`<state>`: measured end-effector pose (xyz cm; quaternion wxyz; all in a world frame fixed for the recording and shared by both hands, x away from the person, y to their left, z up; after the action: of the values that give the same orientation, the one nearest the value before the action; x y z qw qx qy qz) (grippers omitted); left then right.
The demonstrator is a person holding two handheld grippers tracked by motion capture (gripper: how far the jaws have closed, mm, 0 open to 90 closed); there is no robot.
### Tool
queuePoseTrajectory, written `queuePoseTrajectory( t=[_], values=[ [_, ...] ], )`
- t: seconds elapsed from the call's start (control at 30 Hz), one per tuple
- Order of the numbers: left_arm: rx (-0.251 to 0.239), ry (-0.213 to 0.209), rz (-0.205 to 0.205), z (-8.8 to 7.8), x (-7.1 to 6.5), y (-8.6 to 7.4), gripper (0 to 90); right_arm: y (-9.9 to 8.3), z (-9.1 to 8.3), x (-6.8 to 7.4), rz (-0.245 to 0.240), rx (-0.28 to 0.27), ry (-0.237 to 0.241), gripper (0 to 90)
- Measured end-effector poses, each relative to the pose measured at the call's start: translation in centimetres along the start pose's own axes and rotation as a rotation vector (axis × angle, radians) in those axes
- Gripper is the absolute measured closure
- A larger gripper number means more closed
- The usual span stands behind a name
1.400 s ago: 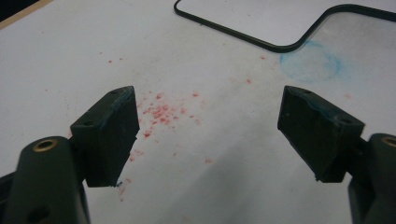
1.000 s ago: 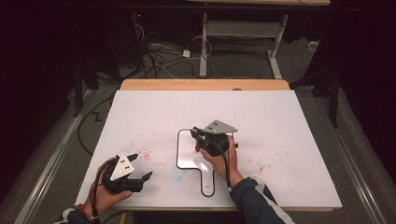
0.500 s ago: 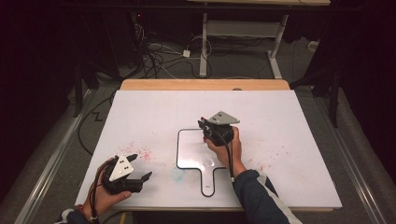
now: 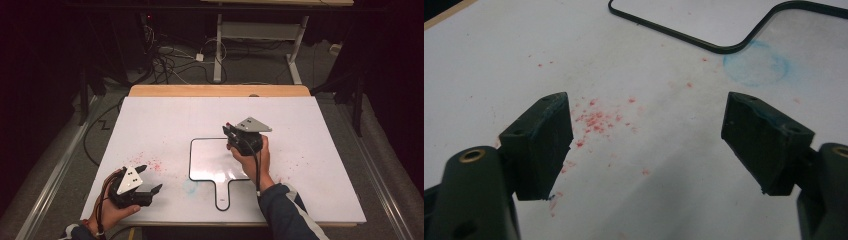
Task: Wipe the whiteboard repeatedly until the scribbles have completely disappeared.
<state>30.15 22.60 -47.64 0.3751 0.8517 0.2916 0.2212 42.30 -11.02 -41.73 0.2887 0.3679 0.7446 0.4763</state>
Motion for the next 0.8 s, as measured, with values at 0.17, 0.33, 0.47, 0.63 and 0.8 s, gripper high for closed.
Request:
queuePoseTrajectory(
  t=[0.17,0.33,0.47,0.63,0.8],
  values=[
    [0.005,0.003,-0.001,0.3,0.0,0.1,19.2,0.2,-3.5,-0.7,-0.020,-0.017,0.005,81.2],
    [0.006,0.001,-0.002,0.6,0.2,0.2,19.2,-0.3,-6.6,-1.7,0.006,-0.010,-0.005,81.1],
    [0.007,0.002,0.005,0.6,0.1,0.2,19.3,-1.2,-8.4,-2.4,0.035,0.013,-0.010,81.1],
    [0.001,0.008,0.008,0.4,0.0,0.2,19.2,-1.9,-10.5,-2.7,0.073,0.041,-0.008,81.1],
    [0.005,0.009,0.013,0.3,-0.1,0.2,19.2,-2.9,-11.2,-2.7,0.100,0.114,-0.004,81.0]
  ],
)
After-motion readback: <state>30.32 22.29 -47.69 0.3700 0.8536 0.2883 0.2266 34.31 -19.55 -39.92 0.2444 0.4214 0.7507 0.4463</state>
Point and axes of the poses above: each handheld gripper's, and its own axes: z roughly forward along the jaws, y roughly out of its top, x roughly to its left, the point moved 2 cm from there along z, roughly forward along the jaws, and after that the axes turned 3 degrees about -y, right-handed, at the moved point
